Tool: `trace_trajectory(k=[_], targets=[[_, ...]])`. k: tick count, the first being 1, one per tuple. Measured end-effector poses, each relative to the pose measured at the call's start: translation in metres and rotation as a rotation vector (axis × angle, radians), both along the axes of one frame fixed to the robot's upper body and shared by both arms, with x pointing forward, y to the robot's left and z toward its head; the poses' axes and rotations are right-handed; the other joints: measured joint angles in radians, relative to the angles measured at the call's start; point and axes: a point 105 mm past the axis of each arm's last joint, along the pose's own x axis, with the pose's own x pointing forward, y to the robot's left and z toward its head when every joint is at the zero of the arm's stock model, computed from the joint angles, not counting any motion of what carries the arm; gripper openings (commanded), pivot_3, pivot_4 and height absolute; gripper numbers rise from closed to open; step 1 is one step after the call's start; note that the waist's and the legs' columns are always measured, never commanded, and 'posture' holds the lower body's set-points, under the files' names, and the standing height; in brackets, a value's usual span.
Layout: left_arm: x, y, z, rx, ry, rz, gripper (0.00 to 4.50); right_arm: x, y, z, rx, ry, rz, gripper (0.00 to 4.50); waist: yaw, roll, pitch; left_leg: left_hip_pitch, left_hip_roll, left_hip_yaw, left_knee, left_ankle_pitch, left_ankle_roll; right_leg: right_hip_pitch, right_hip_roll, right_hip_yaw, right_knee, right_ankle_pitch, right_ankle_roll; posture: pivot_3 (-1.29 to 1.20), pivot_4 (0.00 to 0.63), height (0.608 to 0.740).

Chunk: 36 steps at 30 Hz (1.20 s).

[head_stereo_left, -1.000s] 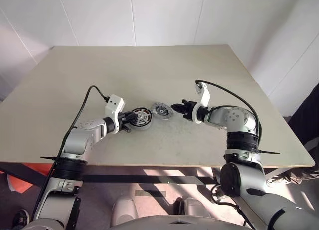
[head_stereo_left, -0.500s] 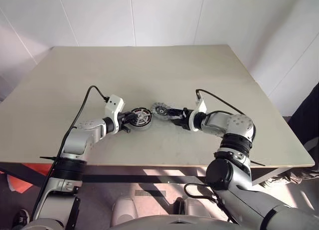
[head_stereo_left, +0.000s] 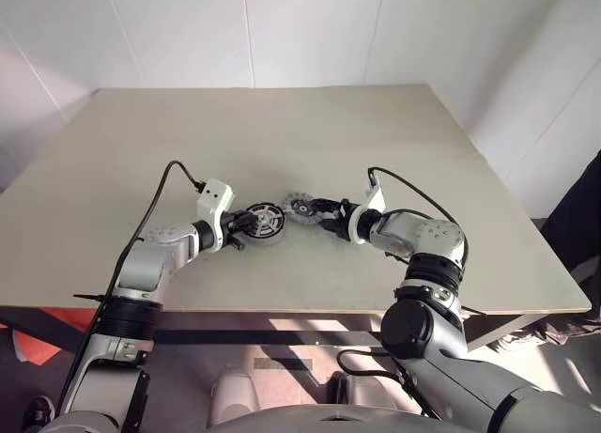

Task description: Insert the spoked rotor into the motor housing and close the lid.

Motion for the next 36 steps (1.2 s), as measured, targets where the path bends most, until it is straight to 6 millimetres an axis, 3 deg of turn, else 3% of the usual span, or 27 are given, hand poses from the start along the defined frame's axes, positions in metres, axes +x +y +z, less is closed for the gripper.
trace_trajectory(k=[11,18,25,36], targets=[[-0.001,0.002,0.000,0.008,-0.001,0.002,0.78,0.014,0.011,0.000,0.026,-0.023,-0.020,2.96,-0.002,0.000,0.000,0.000,0.000,0.000,0.000,0.000,-0.001,0.000,0.000,0.000,0.000,0.000,0.000,0.00,0.000,0.740],[-0.001,0.002,0.000,0.009,-0.001,-0.004,0.78,0.020,0.034,0.011,0.091,-0.080,0.031,2.96,-0.002,0.000,0.000,0.000,0.000,0.000,0.000,0.000,0.000,0.000,0.000,-0.001,0.000,0.002,-0.003,0.00,0.000,0.740],[-0.001,0.002,0.000,0.012,-0.003,-0.005,0.78,0.025,0.041,0.014,0.109,-0.127,0.026,2.96,-0.002,0.000,0.000,-0.001,0.000,0.000,0.000,0.000,0.001,0.000,0.000,-0.001,0.000,0.002,-0.004,0.00,0.000,0.740],[-0.001,0.005,0.001,0.013,-0.003,0.001,0.78,0.023,0.051,0.040,0.189,-0.245,0.101,2.96,-0.002,0.000,0.000,-0.001,0.001,0.000,0.000,0.000,0.001,0.000,0.000,-0.001,0.000,0.003,-0.005,0.00,0.000,0.740]])
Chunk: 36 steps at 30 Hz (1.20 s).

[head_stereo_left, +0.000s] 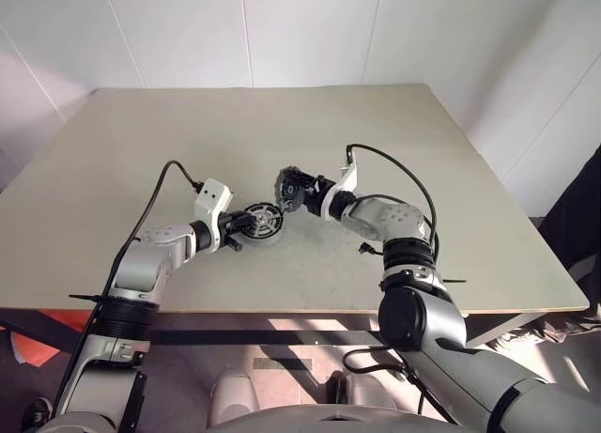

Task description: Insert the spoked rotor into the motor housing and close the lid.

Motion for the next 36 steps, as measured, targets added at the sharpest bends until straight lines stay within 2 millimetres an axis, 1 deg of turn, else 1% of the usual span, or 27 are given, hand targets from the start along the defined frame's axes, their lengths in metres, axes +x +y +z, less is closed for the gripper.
trace_trajectory(k=[5,7,8,9,10,12,14,16,18,22,24,30,36], targets=[[0.005,0.008,0.000,-0.009,0.008,0.030,0.78,-0.005,0.006,0.010,-0.002,-0.033,0.052,2.96,-0.002,0.000,0.000,0.000,0.001,0.000,0.000,0.000,0.000,-0.001,0.001,0.000,0.000,0.000,0.000,0.00,0.000,0.740],[0.010,0.020,0.003,-0.013,0.007,0.073,0.78,-0.009,0.012,0.012,-0.009,-0.041,0.085,2.96,-0.006,0.000,0.000,0.000,0.001,0.000,0.000,0.000,0.000,-0.001,0.002,0.000,0.000,0.000,0.000,0.00,0.000,0.740],[0.015,0.031,0.007,-0.014,-0.003,0.112,0.78,-0.011,0.015,0.014,-0.012,-0.046,0.101,2.96,-0.008,0.000,0.000,-0.001,0.001,0.000,0.000,0.000,-0.001,-0.002,0.002,0.000,0.000,0.000,-0.001,0.00,0.000,0.740],[0.020,0.046,0.014,-0.010,-0.017,0.158,0.78,-0.013,0.019,0.015,-0.015,-0.050,0.119,2.96,-0.012,-0.001,0.000,-0.001,0.002,0.000,0.000,0.001,-0.001,-0.003,0.002,0.000,0.001,0.000,-0.001,0.00,0.000,0.740],[0.026,0.064,0.026,-0.006,-0.051,0.216,0.78,-0.016,0.024,0.016,-0.019,-0.054,0.139,2.96,-0.015,-0.001,0.000,-0.002,0.002,0.000,0.000,0.001,-0.001,-0.004,0.002,0.000,0.001,0.000,-0.001,0.00,0.000,0.740],[0.035,0.091,0.054,-0.016,-0.126,0.299,0.78,-0.019,0.028,0.018,-0.030,-0.063,0.163,2.96,-0.013,-0.001,0.000,-0.002,0.001,0.000,0.000,0.000,-0.001,-0.004,0.002,0.000,0.000,0.001,-0.001,0.00,0.000,0.740],[0.042,0.109,0.077,-0.041,-0.193,0.367,0.78,-0.022,0.032,0.018,-0.050,-0.071,0.186,2.96,-0.009,-0.001,0.000,-0.003,0.000,0.000,0.000,0.000,0.000,-0.004,0.001,0.000,-0.001,0.001,-0.001,0.00,0.000,0.740],[0.045,0.117,0.090,-0.067,-0.231,0.402,0.78,-0.022,0.034,0.018,-0.058,-0.076,0.193,2.96,-0.002,-0.001,0.000,-0.003,0.000,0.000,0.000,0.000,0.000,-0.003,0.000,0.000,-0.001,0.001,-0.001,0.00,0.000,0.740],[0.045,0.116,0.090,-0.093,-0.235,0.410,0.78,-0.022,0.033,0.018,-0.060,-0.078,0.190,2.96,0.004,-0.001,0.000,-0.003,0.000,0.000,-0.001,0.000,0.000,-0.003,0.000,0.000,-0.001,0.001,-0.002,0.00,0.000,0.740],[0.047,0.104,0.081,-0.121,-0.210,0.395,0.78,-0.022,0.034,0.018,-0.069,-0.084,0.189,2.96,0.003,-0.002,0.000,-0.003,0.000,0.000,0.000,0.000,0.000,-0.003,0.000,0.000,0.000,0.001,-0.002,0.00,0.000,0.740],[0.047,0.101,0.077,-0.121,-0.201,0.391,0.78,-0.022,0.035,0.018,-0.075,-0.086,0.194,2.96,0.001,-0.002,0.000,-0.003,0.001,0.000,0.000,0.000,0.000,-0.003,0.001,0.000,0.000,0.001,-0.002,0.00,0.000,0.740],[0.046,0.099,0.070,-0.118,-0.183,0.396,0.78,-0.025,0.037,0.019,-0.101,-0.115,0.210,2.96,0.003,-0.002,0.000,-0.003,0.001,0.000,0.000,0.000,0.000,-0.003,0.001,0.000,0.000,0.001,-0.002,0.00,0.000,0.740],[0.046,0.092,0.065,-0.121,-0.170,0.378,0.78,-0.028,0.042,0.022,-0.138,-0.143,0.236,2.96,0.003,-0.002,0.000,-0.003,0.001,0.000,0.000,0.000,0.000,-0.003,0.001,0.000,0.000,0.001,-0.002,0.00,0.000,0.740]])
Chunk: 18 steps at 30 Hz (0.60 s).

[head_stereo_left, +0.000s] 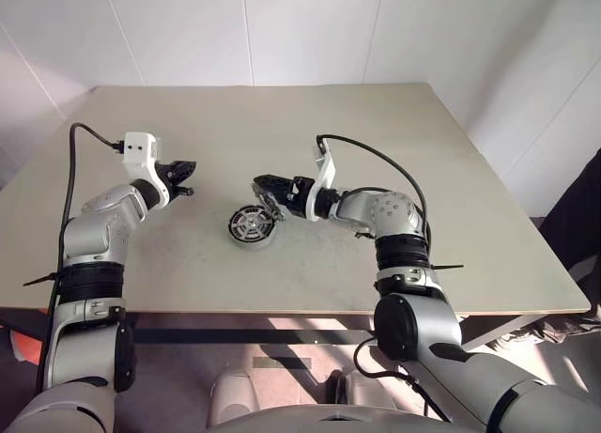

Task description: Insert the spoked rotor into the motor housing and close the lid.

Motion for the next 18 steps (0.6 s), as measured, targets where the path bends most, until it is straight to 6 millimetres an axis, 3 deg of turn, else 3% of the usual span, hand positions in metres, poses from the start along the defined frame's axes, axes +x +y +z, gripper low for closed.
trace_trajectory(k=[14,18], targets=[[-0.005,-0.009,-0.010,0.008,0.017,-0.024,0.78,-0.002,0.005,0.006,-0.028,-0.051,0.016,2.96,0.000,0.000,0.000,0.000,0.000,0.000,0.000,0.000,0.000,0.000,0.000,0.000,0.000,0.000,0.000,0.00,0.000,0.740],[-0.005,-0.012,-0.011,0.003,0.016,-0.034,0.78,0.001,-0.005,0.023,-0.072,-0.243,0.009,2.96,0.003,0.000,0.000,-0.001,0.000,0.000,0.000,0.000,0.000,0.000,0.000,0.000,-0.001,0.000,0.000,0.00,0.000,0.740]])
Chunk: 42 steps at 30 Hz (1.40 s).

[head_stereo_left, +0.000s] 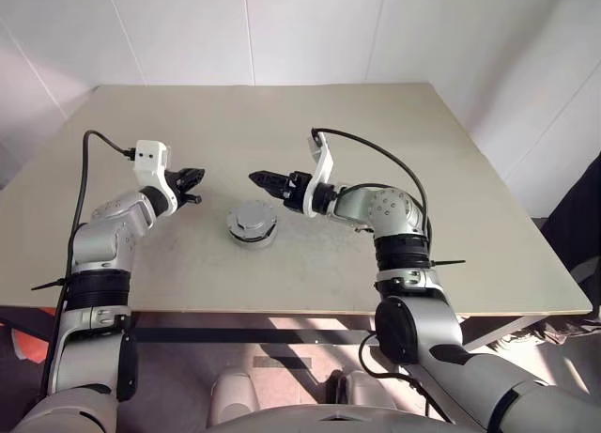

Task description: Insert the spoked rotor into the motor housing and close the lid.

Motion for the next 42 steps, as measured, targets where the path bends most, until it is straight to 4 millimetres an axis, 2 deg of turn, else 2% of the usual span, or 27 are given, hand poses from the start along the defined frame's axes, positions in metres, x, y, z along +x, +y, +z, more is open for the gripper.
trace_trajectory(k=[4,8,12,13,17,21,24,29,36,42], targets=[[-0.008,-0.007,-0.010,0.021,0.021,-0.057,0.78,0.006,-0.019,0.017,-0.178,-0.347,-0.018,2.96,0.002,0.000,0.000,0.000,0.000,0.000,0.000,0.000,0.000,0.000,0.000,0.000,0.000,0.000,0.000,0.00,0.000,0.740],[-0.016,-0.020,-0.023,0.063,0.036,-0.134,0.78,0.008,-0.024,0.013,-0.335,-0.566,0.010,2.96,-0.002,-0.001,0.000,0.000,0.000,0.000,0.001,0.000,0.000,0.000,0.000,0.000,0.001,0.000,0.000,0.00,0.000,0.740],[-0.021,-0.027,-0.021,0.108,-0.002,-0.197,0.78,0.004,-0.019,0.012,-0.402,-0.707,0.075,4.23,-0.004,-0.001,0.000,0.000,0.000,0.000,0.001,0.000,0.001,0.000,0.000,0.000,0.001,0.000,0.000,0.00,0.000,0.740],[-0.023,-0.026,-0.019,0.114,-0.007,-0.206,0.78,0.001,-0.017,0.009,-0.408,-0.721,0.099,4.46,-0.004,-0.001,0.000,0.000,0.000,0.000,0.001,0.000,0.001,0.000,0.000,0.000,0.001,0.000,0.000,0.00,0.000,0.740],[-0.029,-0.024,-0.020,0.127,-0.006,-0.228,0.78,-0.016,0.002,-0.012,-0.408,-0.708,0.203,4.46,-0.006,-0.001,0.000,0.000,0.000,0.000,0.001,-0.001,0.001,0.000,0.000,0.000,0.001,0.000,0.000,0.00,0.000,0.740],[-0.031,-0.020,-0.024,0.131,0.007,-0.222,0.78,-0.029,0.024,-0.020,-0.405,-0.728,0.295,4.46,-0.007,-0.001,0.000,0.001,0.000,0.000,0.002,-0.002,0.004,0.000,0.000,0.000,0.001,0.000,-0.001,0.00,0.000,0.740],[-0.032,-0.017,-0.022,0.135,0.002,-0.215,0.78,-0.033,0.036,-0.033,-0.415,-0.709,0.330,4.46,-0.007,-0.002,0.000,0.001,0.000,0.000,0.003,-0.003,0.005,0.001,0.000,0.000,0.002,0.000,-0.001,0.00,0.000,0.740],[-0.036,-0.017,-0.022,0.139,-0.001,-0.207,0.78,-0.024,0.045,-0.051,-0.458,-0.650,0.325,4.46,-0.009,-0.002,0.000,0.001,0.000,0.000,0.003,-0.003,0.005,0.001,0.000,0.000,0.003,0.000,-0.001,0.00,0.000,0.740],[-0.041,-0.017,-0.024,0.130,0.004,-0.194,0.78,-0.004,0.040,-0.055,-0.487,-0.614,0.248,4.46,-0.012,-0.002,0.000,0.001,0.000,0.000,0.003,-0.003,0.006,0.001,0.000,0.000,0.002,0.000,-0.001,0.00,0.000,0.740],[-0.041,-0.014,-0.025,0.129,0.009,-0.178,0.78,-0.002,0.040,-0.060,-0.496,-0.600,0.243,4.46,-0.020,-0.002,0.000,0.001,0.001,0.000,0.003,-0.003,0.006,0.001,0.000,0.000,0.002,0.000,-0.001,0.00,0.000,0.740]])
